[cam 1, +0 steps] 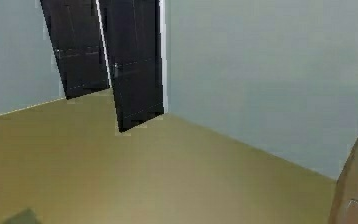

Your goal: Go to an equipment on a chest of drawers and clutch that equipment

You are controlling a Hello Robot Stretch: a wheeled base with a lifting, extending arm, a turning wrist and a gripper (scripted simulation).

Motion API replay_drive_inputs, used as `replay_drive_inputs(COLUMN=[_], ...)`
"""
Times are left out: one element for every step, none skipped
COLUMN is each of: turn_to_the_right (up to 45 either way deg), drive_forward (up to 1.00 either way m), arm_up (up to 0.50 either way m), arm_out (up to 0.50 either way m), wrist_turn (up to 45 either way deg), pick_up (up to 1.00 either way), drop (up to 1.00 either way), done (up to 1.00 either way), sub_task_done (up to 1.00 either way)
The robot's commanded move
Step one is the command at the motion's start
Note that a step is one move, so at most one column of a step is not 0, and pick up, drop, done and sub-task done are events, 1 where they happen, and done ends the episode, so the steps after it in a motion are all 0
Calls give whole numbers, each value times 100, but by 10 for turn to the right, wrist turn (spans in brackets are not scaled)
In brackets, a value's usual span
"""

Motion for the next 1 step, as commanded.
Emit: replay_drive_inputs(turn_to_the_right=[-30], drive_forward=[0], arm_up=[0], arm_out=[0], wrist_turn=[0], pick_up=[0], drop=[0], done=[0], sub_task_done=[0])
